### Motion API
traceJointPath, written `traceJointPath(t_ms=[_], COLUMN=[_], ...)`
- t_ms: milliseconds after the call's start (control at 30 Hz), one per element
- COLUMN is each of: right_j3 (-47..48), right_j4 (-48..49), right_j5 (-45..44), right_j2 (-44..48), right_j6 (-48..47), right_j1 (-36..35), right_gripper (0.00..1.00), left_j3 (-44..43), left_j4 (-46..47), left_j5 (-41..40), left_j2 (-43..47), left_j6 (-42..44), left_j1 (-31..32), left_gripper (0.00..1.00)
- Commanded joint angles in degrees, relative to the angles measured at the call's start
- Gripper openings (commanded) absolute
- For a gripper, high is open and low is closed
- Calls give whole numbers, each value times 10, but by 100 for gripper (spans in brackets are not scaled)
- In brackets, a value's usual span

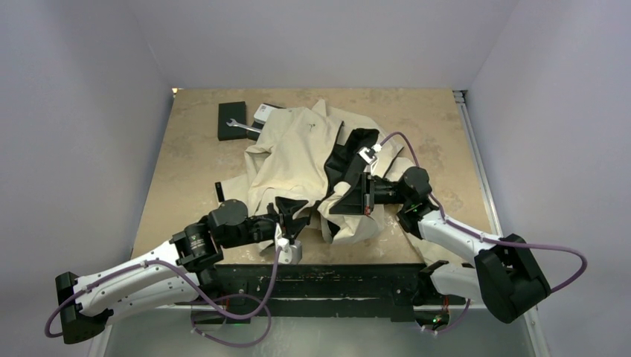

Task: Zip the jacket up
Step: Zip the zipper on the jacket.

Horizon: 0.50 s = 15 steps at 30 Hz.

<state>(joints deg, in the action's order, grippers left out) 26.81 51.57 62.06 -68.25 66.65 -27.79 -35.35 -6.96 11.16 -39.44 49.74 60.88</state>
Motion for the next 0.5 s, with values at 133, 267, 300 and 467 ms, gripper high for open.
traceJointPath(t_ms=[133,267,300,467], right_j3=[-1,-2,-2,0], right_j4=[25,19,15,3], right_j5=[-6,-5,-6,-4], right_j2=[12,17,19,26], right_j6=[1,-3,-5,-11], right_j1=[0,-1,0,0], right_gripper=[0,0,0,0], left_j3=[-31,-49,-53,-70], left_j4=[38,61,77,99], left_j5=[-7,-8,-8,-9], left_j2=[-8,-16,-18,-23], left_j6=[-40,-66,-68,-82], left_j1=[1,1,1,1], left_gripper=[45,44,43,43])
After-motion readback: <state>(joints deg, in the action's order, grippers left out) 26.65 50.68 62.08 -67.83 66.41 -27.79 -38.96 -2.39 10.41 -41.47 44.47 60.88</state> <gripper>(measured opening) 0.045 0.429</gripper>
